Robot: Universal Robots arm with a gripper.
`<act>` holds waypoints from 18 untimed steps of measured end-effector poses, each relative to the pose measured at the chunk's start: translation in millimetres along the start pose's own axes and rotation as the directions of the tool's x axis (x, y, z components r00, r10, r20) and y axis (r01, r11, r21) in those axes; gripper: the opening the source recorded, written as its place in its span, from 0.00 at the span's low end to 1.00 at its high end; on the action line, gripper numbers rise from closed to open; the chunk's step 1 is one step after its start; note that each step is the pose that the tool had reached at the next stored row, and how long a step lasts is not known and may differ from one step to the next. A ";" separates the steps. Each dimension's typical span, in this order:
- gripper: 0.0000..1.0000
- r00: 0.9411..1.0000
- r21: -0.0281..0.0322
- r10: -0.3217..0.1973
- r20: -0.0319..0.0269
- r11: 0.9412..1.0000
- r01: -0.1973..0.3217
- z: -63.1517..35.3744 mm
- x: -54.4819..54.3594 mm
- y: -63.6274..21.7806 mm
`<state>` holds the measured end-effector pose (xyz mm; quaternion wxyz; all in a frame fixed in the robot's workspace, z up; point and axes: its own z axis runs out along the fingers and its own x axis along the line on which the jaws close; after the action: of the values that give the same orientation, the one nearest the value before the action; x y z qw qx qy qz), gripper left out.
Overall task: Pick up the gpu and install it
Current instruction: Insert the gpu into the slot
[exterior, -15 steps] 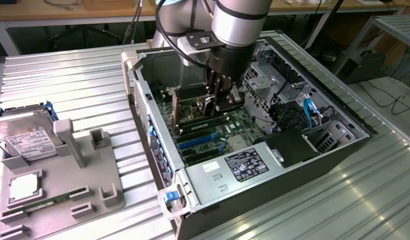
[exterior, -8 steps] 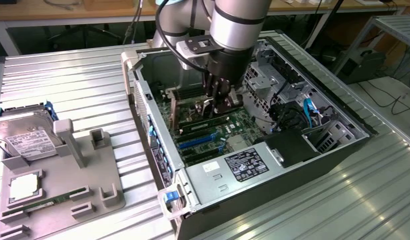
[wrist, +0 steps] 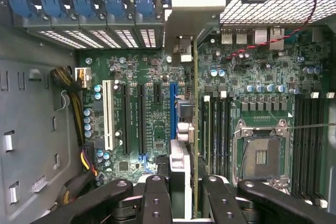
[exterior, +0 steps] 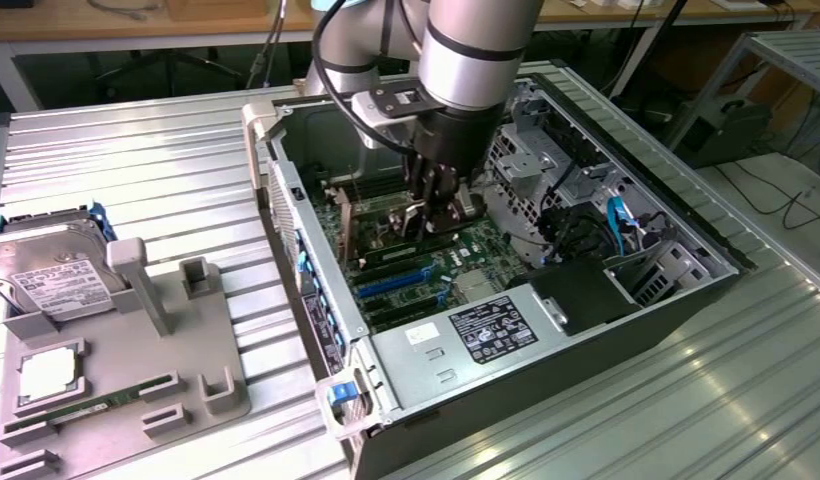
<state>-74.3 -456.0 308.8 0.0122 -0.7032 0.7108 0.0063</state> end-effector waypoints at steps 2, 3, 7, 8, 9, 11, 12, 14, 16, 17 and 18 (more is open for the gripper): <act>0.29 1.000 0.000 -0.009 0.000 1.000 0.009 1.8 0.1 0.0; 0.29 1.000 0.000 -0.011 0.000 1.000 0.011 3.1 0.1 0.0; 0.29 1.000 -0.003 -0.013 0.000 1.000 0.013 7.0 -0.6 0.0; 0.29 1.000 -0.003 -0.013 0.000 1.000 0.013 7.8 -0.6 0.0; 0.29 1.000 -0.003 -0.013 0.000 1.000 0.013 8.5 -0.7 0.0; 0.29 1.000 -0.004 -0.013 0.000 1.000 0.013 10.0 -0.7 0.1; 0.29 1.000 -0.004 -0.013 0.000 1.000 0.013 11.0 -0.7 0.1; 0.29 1.000 -0.005 -0.013 0.000 1.000 0.013 14.0 -0.6 0.2; 0.29 1.000 -0.007 -0.013 0.000 1.000 0.013 17.6 -0.5 0.2; 0.29 1.000 -0.008 -0.013 0.000 1.000 0.013 19.3 -0.4 0.2; 0.29 1.000 -0.008 -0.013 0.000 1.000 0.013 21.1 -0.4 0.2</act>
<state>-74.3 -455.0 287.8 0.0092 -0.7079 0.7062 0.0092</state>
